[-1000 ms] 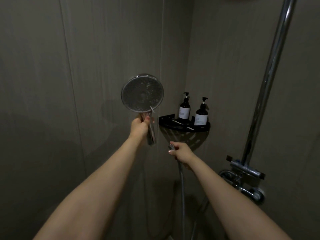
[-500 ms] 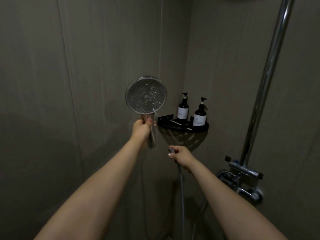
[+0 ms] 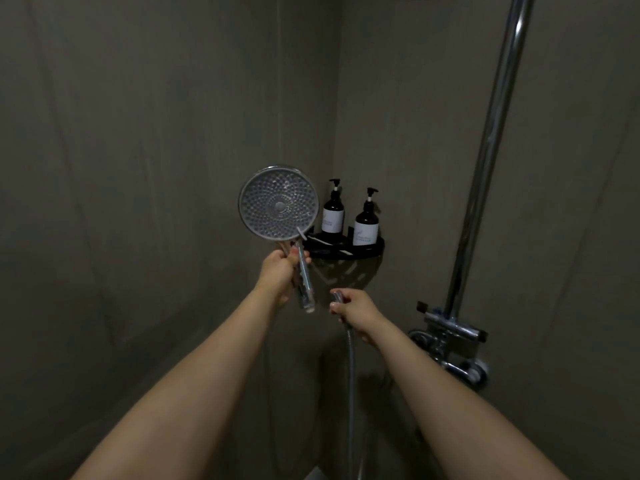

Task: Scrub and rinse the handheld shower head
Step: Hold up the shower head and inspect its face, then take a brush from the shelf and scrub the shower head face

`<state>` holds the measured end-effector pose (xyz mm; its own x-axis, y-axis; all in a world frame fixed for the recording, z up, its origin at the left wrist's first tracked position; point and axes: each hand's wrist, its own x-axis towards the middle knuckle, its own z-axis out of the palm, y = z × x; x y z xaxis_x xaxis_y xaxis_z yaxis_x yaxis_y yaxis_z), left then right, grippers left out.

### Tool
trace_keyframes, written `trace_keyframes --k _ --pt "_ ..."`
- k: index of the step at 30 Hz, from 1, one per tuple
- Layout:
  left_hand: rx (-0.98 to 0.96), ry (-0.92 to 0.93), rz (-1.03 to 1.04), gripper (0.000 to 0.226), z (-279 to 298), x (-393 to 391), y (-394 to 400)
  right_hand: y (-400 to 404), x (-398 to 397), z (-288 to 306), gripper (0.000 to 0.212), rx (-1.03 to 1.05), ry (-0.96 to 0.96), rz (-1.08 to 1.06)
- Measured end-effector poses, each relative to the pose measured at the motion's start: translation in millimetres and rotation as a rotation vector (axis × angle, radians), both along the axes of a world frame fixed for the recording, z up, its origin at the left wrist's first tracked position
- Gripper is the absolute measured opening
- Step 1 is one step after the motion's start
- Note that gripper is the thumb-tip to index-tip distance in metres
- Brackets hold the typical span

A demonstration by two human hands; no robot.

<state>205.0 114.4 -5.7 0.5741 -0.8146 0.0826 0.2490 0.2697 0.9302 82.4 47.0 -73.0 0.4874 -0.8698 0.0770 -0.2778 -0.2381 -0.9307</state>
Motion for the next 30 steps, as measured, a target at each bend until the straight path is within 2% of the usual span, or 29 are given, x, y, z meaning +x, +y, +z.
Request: trace_keyframes --k 6,11,14,20,23,27,30 --pt "0.014 0.014 -0.094 0.022 -14 -55 -45 -25 -44 -6 0.029 -0.004 0.014 -0.062" --pt "0.024 -0.008 -0.172 0.020 -22 -89 -83 -61 -117 -17 0.021 0.086 -0.048 -0.262" --pt "0.038 0.017 -0.226 0.021 -29 -114 -104 -80 -150 -29 0.014 0.092 -0.014 -0.372" --pt "0.052 0.057 -0.328 0.023 -38 -154 -131 -106 -204 -35 0.014 0.030 0.075 -0.518" --pt "0.045 0.085 -0.356 0.018 -40 -163 -140 -116 -217 -34 0.015 0.017 0.096 -0.524" --pt "0.064 0.080 -0.368 0.032 -44 -164 -148 -134 -222 -32 0.016 -0.014 0.204 -0.508" --pt "0.073 0.066 -0.363 0.024 -43 -162 -149 -145 -227 -27 0.025 -0.035 0.251 -0.551"
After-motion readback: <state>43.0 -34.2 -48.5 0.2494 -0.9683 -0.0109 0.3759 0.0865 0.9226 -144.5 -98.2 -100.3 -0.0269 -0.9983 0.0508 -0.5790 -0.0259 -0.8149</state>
